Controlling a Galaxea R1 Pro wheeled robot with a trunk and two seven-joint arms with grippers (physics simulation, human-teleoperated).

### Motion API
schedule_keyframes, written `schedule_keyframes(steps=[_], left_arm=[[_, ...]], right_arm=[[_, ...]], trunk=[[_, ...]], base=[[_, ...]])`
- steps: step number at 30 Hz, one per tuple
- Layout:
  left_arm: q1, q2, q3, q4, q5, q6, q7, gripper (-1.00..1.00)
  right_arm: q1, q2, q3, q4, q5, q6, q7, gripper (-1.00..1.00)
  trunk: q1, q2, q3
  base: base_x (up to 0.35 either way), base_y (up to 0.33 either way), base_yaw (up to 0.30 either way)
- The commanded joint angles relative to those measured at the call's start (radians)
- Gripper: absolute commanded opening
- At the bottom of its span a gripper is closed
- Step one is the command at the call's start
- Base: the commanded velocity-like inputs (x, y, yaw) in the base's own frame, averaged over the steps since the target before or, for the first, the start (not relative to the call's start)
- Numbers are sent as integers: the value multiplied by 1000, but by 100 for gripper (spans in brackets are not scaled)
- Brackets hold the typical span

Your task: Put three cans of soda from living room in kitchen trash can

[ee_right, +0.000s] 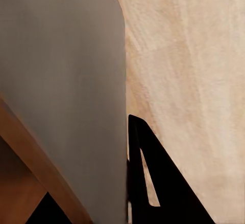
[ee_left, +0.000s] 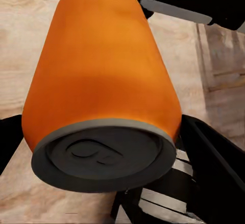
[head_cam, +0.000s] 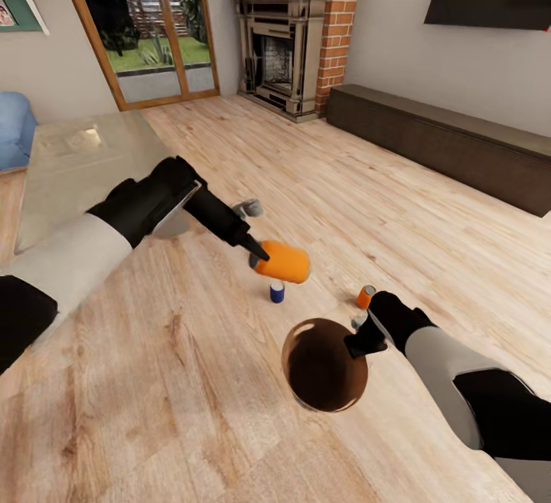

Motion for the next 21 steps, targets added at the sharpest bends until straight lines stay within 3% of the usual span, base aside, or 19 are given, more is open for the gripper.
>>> schedule_keyframes(steps=[1,2,3,6,10,14,16,21], left_arm=[[-15,-13,-29,17,-1,0,-5,-100],[-40,-37,-79,45,-1,0,-11,-100],[-52,-49,-103,56,-2,0,-14,-100],[-92,-107,-249,89,-2,0,-36,-100],[-104,-129,-360,98,-2,0,-41,-100],[-107,-164,-409,104,-3,0,-41,-100],[-108,-206,-427,120,-4,0,-41,-100],[-104,-238,-445,130,-5,0,-41,-100]], right_arm=[[-1,5,-12,-7,-36,18,10,-100],[-2,15,-12,-19,-35,37,16,-100],[-2,20,-12,-26,-35,46,18,-100],[-10,39,-11,-60,-35,64,25,-100],[-36,44,-11,-70,-34,64,26,-100],[-65,43,-11,-69,-35,64,27,-100],[-84,41,-12,-66,-35,64,27,-100],[-92,45,-13,-68,-36,64,27,-100]], trunk=[[0,0,0],[0,0,0],[0,0,0],[0,0,0],[0,0,0],[0,0,0],[0,0,0],[0,0,0]], base=[[0,0,0],[0,0,0],[0,0,0],[0,0,0],[0,0,0],[0,0,0],[0,0,0],[0,0,0]])
